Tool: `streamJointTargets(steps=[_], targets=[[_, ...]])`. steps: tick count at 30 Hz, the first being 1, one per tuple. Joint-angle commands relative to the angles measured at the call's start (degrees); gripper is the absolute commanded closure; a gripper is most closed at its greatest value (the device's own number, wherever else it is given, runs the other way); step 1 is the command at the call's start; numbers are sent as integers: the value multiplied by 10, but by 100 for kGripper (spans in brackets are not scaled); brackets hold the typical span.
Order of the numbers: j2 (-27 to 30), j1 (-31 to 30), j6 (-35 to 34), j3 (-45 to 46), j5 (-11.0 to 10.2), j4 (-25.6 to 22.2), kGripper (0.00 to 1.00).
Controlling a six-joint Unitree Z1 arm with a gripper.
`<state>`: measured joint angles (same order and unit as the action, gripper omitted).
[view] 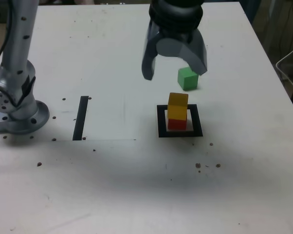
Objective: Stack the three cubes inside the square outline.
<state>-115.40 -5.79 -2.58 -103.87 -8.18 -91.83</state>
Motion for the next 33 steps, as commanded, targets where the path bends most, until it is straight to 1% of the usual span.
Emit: streamJointTargets(steps=[1,5,8,15,24,28,33], targets=[[2,20,4,1,19,-13,0],[-4,55,8,2,44,-2,0],[-7,76,9,2,48,7,0],[-13,112,17,3,34,28,0],[-38,158,30,21,21,81,1],[-53,172,33,22,18,101,1],[-78,190,38,21,18,114,1]])
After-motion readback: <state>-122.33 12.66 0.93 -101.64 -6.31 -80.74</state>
